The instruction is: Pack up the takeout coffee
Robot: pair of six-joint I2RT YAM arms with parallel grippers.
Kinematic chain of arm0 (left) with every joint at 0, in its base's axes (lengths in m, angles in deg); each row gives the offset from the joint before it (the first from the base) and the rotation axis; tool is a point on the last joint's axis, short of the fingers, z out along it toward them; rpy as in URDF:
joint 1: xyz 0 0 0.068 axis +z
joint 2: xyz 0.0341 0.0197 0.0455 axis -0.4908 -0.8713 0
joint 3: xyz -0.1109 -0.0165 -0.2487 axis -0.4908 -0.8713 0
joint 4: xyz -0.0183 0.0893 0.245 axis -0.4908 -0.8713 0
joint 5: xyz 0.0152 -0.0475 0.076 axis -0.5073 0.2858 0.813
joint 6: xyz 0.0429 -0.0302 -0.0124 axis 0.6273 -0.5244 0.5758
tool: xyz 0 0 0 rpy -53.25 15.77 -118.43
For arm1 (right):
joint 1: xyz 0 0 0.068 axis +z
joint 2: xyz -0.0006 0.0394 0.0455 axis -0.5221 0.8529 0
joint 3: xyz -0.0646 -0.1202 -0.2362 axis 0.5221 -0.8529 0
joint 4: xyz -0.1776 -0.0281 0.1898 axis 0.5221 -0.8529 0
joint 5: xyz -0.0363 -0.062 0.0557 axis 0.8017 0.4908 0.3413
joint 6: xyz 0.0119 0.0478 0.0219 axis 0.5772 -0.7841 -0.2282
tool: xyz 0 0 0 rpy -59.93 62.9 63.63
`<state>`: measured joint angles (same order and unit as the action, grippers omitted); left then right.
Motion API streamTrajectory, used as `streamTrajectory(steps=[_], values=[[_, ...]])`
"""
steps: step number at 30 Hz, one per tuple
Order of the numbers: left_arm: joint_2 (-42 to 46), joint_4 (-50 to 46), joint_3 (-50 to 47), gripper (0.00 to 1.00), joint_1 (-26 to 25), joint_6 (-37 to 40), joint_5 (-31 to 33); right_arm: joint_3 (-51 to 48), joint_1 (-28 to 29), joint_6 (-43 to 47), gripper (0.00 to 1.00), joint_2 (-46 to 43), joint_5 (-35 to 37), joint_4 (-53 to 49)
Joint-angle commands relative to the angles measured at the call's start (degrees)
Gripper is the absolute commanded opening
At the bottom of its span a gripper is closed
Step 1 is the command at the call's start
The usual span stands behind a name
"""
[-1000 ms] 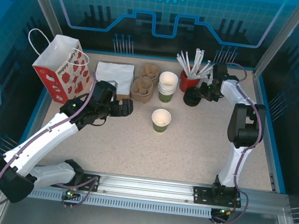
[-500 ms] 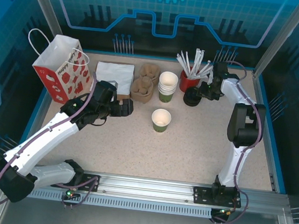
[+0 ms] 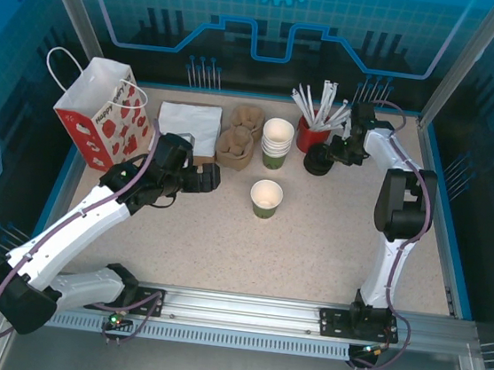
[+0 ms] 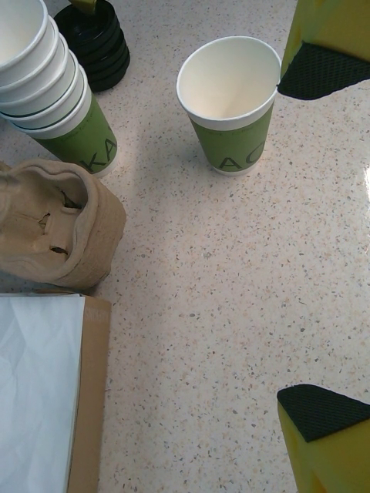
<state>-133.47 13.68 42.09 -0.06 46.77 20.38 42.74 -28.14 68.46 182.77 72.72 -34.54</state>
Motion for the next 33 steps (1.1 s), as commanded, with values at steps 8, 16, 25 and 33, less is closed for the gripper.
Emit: streamTrajectory(steps=[8,16,25,33], values=[[-0.7,-0.4,1.5,0.99,0.4,1.0,0.9,3.1,0.6,2.5,0.26,1.4,2.0,-2.7],[-0.6,-0.5,1.7,0.99,0.4,1.1,1.0,3.4,1.0,2.2,0.25,2.3,1.5,-3.1],[-0.7,-0.4,1.6,0.99,0.5,1.1,0.9,3.8,1.1,2.6,0.25,2.3,2.0,-3.5],[-0.7,-0.3,1.6,0.99,0.5,1.0,0.8,5.0,1.6,4.1,0.26,2.2,4.1,-4.8]])
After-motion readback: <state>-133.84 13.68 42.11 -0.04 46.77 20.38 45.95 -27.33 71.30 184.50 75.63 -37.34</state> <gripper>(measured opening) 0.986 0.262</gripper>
